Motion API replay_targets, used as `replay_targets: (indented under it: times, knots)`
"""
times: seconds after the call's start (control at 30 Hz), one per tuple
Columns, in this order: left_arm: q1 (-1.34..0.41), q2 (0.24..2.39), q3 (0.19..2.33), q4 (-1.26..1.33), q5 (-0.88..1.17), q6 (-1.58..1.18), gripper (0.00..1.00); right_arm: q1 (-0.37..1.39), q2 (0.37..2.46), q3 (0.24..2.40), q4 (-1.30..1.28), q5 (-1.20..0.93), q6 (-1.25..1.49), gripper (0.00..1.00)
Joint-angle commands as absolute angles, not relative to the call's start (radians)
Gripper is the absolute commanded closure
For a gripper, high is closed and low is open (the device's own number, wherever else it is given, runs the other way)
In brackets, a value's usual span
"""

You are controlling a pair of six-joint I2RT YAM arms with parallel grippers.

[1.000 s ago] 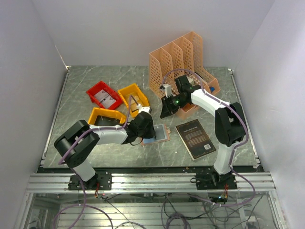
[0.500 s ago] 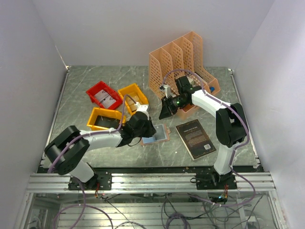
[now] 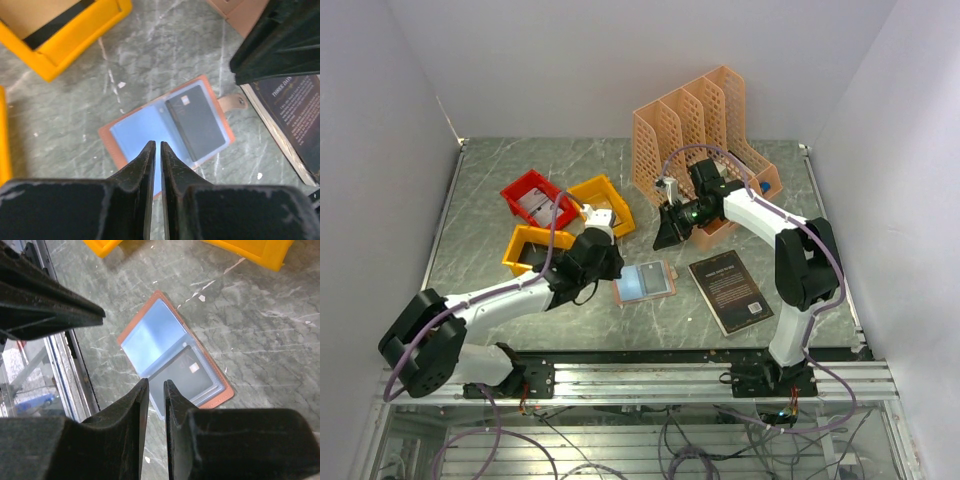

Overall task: Put the credit cards into the card holder
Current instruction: Turn over the card slot in the card holder, then move the storage box to the center of the board.

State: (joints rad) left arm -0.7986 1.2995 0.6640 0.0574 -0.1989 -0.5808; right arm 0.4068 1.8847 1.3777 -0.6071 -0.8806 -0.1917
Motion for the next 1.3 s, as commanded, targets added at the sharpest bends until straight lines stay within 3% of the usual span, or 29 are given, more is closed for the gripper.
replay_targets:
  times: [0.0, 0.37, 0.9, 1.27]
  knots:
    - [-0.757, 1.253, 0.678, -0.013, -0.239, -0.53, 0.8, 0.405, 1.847, 1.365, -0.591, -0.899, -0.209, 0.81]
    - [-0.682, 1.276, 0.733, -0.071, -0.209, -0.475, 0.79, 0.406, 1.843, 1.365, -0.595, -0.895, -0.216, 0.81]
    - [-0.532, 1.389, 1.001, -0.318, -0.135, -0.277, 0.72, 0.405, 1.826, 1.362, -0.595, -0.882, -0.232, 0.81]
    - [-0.447, 1.366, 0.898, -0.248, -0.021, -0.35, 0.69, 0.405, 1.81, 1.354, -0.59, -0.888, -0.245, 0.82]
